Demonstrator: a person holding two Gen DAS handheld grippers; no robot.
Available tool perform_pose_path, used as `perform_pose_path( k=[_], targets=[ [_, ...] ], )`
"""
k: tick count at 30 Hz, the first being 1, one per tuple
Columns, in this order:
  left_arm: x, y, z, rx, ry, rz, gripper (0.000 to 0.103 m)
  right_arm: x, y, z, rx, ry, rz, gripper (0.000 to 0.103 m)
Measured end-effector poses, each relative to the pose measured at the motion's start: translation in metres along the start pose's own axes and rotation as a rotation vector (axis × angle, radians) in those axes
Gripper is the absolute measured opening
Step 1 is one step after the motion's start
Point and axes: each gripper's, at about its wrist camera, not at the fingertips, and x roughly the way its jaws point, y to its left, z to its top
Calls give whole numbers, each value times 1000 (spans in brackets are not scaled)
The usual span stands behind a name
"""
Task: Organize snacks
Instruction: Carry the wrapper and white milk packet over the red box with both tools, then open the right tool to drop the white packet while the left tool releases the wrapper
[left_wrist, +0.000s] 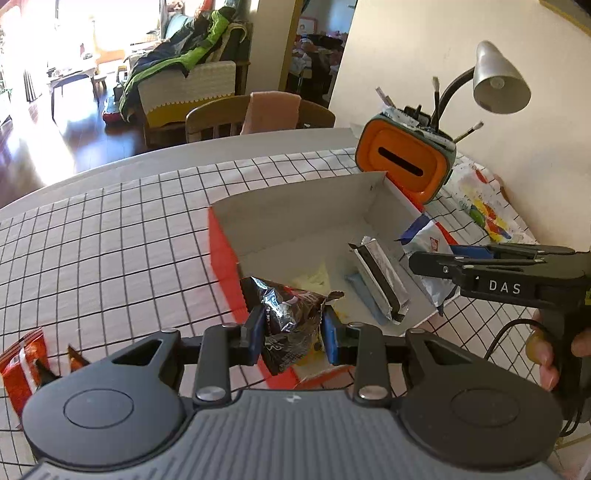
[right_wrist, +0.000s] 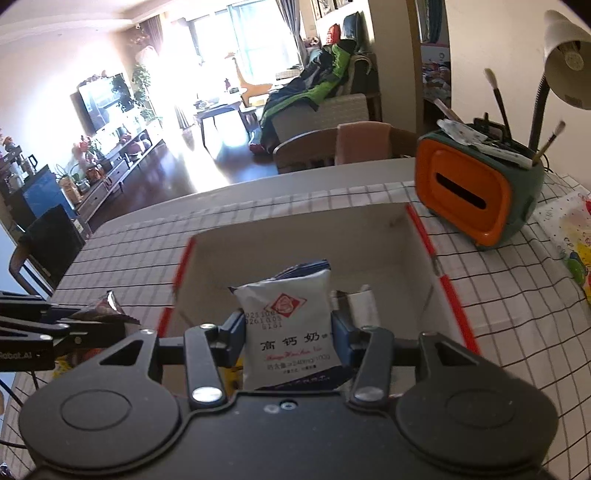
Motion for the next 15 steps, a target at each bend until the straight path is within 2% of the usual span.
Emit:
perform_pose_path(
  k=[7, 15],
  targets=[
    [34, -18, 13, 14, 46, 32, 31, 14, -24, 4, -36, 30, -25, 47],
    [76, -38, 24, 41, 101, 67, 31, 51, -39, 4, -78, 110, -50, 47]
  ],
)
